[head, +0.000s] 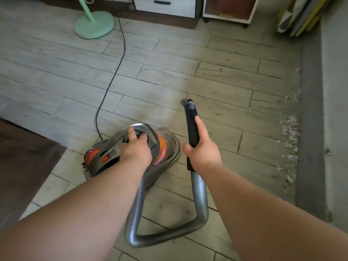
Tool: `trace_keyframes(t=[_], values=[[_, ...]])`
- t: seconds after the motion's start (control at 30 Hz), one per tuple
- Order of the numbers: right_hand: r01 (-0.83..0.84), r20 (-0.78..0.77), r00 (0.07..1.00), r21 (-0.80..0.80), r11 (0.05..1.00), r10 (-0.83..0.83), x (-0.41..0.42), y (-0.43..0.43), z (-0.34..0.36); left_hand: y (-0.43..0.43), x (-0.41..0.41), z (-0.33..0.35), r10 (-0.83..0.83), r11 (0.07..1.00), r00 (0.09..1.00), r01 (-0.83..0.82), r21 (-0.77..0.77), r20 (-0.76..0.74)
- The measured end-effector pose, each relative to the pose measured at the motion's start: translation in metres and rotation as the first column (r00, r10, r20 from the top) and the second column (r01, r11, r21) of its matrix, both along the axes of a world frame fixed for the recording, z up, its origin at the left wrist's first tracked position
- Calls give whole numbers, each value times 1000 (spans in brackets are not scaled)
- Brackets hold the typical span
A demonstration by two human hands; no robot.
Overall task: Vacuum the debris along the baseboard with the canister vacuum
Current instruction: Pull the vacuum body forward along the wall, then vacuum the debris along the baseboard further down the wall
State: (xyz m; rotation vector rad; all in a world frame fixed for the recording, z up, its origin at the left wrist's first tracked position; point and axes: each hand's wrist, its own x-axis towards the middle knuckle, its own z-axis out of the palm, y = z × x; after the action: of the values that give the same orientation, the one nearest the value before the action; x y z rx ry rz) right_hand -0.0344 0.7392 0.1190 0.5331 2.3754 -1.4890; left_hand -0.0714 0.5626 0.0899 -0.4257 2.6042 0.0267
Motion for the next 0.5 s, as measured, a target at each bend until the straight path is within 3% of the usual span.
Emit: trace_keyframes(t=[0.1,0.2,0.27,0.33,0.4,0.5], values=[[58,6,998,-8,998,-58,-2,23,2,25,-12,10,-24,996,997,30,-85,78],[127,11,992,-21,992,-127,2,46,6,65,-21,20,-205,977,977,208,-49,52],[167,9,986,-35,985,-166,6,61,9,96,-22,23,-311,946,950,313,85,-33],[220,1,975,-47,974,-221,11,76,10,127,-20,28,-315,897,944,329,295,-94],[301,10,954,-61,952,-301,18,90,8,154,-12,29,-279,796,952,301,525,-121],[493,44,870,-112,863,-491,35,113,7,181,14,25,-324,673,941,299,677,-94]])
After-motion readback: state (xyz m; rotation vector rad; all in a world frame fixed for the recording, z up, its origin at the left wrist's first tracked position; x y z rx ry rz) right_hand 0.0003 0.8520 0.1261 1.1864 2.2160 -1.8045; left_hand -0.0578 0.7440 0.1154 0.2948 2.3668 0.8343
